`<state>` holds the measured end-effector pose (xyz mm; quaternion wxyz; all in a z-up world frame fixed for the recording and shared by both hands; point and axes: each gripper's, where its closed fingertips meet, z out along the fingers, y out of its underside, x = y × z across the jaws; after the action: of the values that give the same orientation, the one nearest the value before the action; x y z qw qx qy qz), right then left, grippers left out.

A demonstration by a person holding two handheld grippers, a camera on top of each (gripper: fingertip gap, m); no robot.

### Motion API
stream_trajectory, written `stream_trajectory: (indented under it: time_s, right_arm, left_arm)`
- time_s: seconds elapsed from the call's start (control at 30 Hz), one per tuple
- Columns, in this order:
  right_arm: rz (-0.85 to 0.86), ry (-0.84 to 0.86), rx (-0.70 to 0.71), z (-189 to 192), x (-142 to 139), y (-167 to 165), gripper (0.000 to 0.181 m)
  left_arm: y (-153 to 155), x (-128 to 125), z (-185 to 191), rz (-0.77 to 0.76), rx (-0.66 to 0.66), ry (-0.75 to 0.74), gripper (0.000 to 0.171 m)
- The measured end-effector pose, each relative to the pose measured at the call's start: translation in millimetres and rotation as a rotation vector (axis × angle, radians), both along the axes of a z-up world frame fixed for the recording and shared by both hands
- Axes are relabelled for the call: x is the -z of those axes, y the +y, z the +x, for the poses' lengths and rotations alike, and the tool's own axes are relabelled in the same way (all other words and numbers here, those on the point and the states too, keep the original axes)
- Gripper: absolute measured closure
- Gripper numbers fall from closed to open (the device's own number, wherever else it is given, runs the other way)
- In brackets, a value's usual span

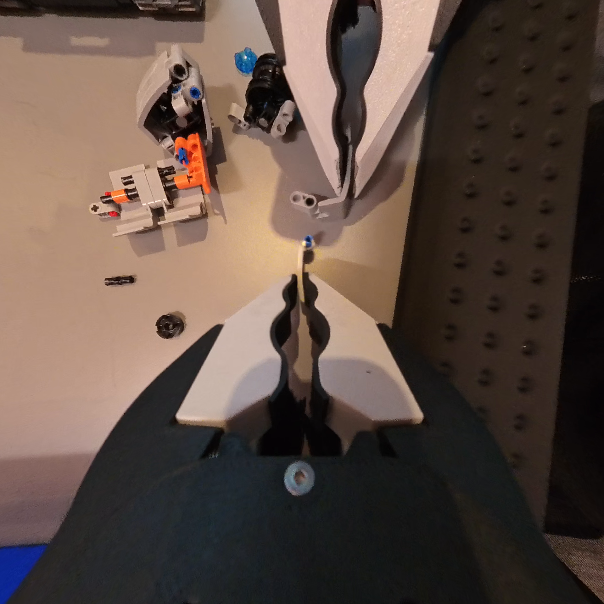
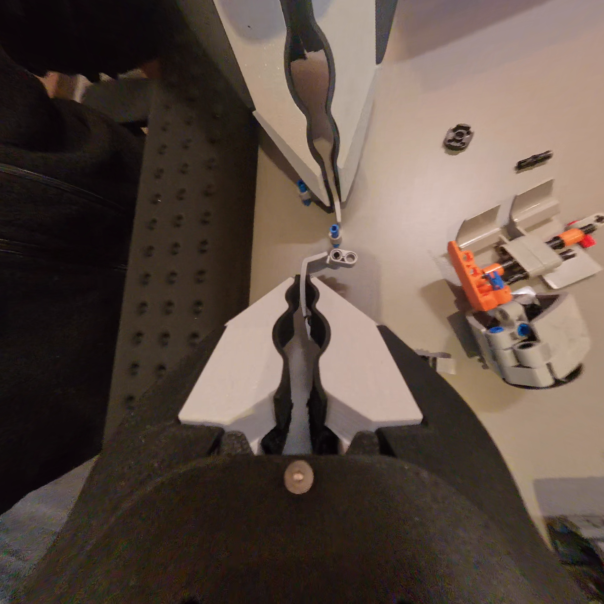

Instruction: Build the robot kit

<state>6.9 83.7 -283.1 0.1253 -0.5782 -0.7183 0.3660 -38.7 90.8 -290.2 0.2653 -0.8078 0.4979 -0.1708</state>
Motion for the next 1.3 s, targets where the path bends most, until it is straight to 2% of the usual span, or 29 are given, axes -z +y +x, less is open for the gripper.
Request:
stream_trajectory:
  time_s: [0.17, 0.3, 0.4, 0.5, 0.67, 0.8, 0.93, 1.03, 1.17, 1.3]
  right_arm:
    - [-0.034, -0.061, 0.032, 0, 12, 3, 0.178]
    - [0.084, -0.066, 0.037, 1, 13, 11, 0.154]
    - [0.159, 0.018, 0.0, -3, -4, 7, 0.148]
    - [0.207, 0.118, 0.038, -9, -28, 18, 0.146]
    - [0.193, 0.289, 0.151, -20, -69, 44, 0.145]
    - [0.179, 0.345, 0.174, -27, -87, 52, 0.14]
    - [0.333, 0.384, 0.185, -37, -103, 65, 0.139]
    - [0.479, 0.448, 0.208, -45, -117, 77, 0.14]
    - [0.619, 0.537, 0.223, -50, -127, 80, 0.148]
    - [0.641, 0.61, 0.228, -50, -136, 77, 0.158]
  left_arm:
    - [6, 0, -5, 0.037, -0.021, -0.001, 0.171]
    - [14, -3, -12, 0.08, -0.053, -0.003, 0.171]
    - [24, -16, -15, 0.151, -0.083, -0.036, 0.171]
    - [36, -39, -17, 0.264, -0.105, -0.091, 0.171]
    - [46, -90, -11, 0.505, -0.082, -0.182, 0.171]
    - [57, -122, -12, 0.686, -0.098, -0.179, 0.171]
    - [63, -148, -8, 0.832, -0.07, -0.208, 0.171]
    - [67, -159, -9, 0.966, -0.058, -0.163, 0.171]
    - [62, -161, -4, 1.107, -0.009, -0.088, 0.171]
    - [60, -151, 3, 1.164, 0.05, -0.012, 0.171]
